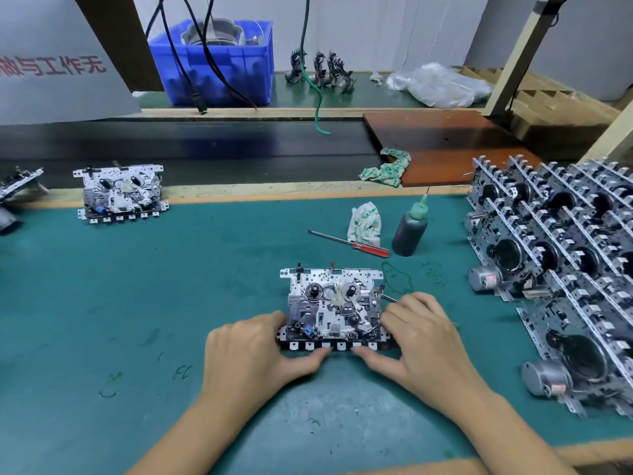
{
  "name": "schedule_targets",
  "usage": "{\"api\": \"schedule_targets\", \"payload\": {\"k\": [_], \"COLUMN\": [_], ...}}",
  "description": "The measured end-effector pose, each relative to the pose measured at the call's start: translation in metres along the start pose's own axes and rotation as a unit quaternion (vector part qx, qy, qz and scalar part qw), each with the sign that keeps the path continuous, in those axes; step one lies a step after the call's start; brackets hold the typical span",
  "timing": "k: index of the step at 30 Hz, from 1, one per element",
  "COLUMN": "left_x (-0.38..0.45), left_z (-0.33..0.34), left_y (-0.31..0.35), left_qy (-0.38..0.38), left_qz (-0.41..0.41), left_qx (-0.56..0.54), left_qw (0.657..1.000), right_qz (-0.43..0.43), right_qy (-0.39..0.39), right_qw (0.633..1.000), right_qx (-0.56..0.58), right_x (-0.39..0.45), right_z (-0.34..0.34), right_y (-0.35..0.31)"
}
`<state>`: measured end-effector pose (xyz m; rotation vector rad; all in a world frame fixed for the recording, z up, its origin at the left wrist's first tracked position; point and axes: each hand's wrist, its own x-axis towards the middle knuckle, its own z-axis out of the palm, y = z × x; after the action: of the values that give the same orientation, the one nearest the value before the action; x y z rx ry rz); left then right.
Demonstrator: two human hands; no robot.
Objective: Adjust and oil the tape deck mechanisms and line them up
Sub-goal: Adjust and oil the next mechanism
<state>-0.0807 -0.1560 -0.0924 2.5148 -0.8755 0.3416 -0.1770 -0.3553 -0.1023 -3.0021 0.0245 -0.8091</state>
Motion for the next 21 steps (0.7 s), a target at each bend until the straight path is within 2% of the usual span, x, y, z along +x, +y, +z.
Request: {"api": "schedule_targets", "payload": {"k": [6, 14, 18, 21], "left_x": [0.000, 0.000, -0.003, -0.004], "left_z": [0.000, -0.006, -0.008, -0.008], "left_y": [0.001, -0.010, -0.010, -0.009], "left_qy": [-0.004, -0.044, -0.063, -0.059], "left_qz": [-0.013, 0.075, 0.129, 0.102], "left_qx": [0.005, -0.057, -0.058, -0.045], "left_qw": [1.000, 0.995, 0.988, 0.992], "right_qz": [-0.004, -0.003, 0.027, 0.012], "right_qy": [-0.011, 0.012, 0.029, 0.016], "right_qw": [0.999, 1.000, 0.999, 1.000], "right_qx": [0.033, 0.009, 0.014, 0.021], "right_x": [0.000, -0.001, -0.001, -0.003], "right_z": [-0.001, 0.000, -0.002, -0.002], "right_y": [0.000, 0.000, -0.001, 0.000]}}
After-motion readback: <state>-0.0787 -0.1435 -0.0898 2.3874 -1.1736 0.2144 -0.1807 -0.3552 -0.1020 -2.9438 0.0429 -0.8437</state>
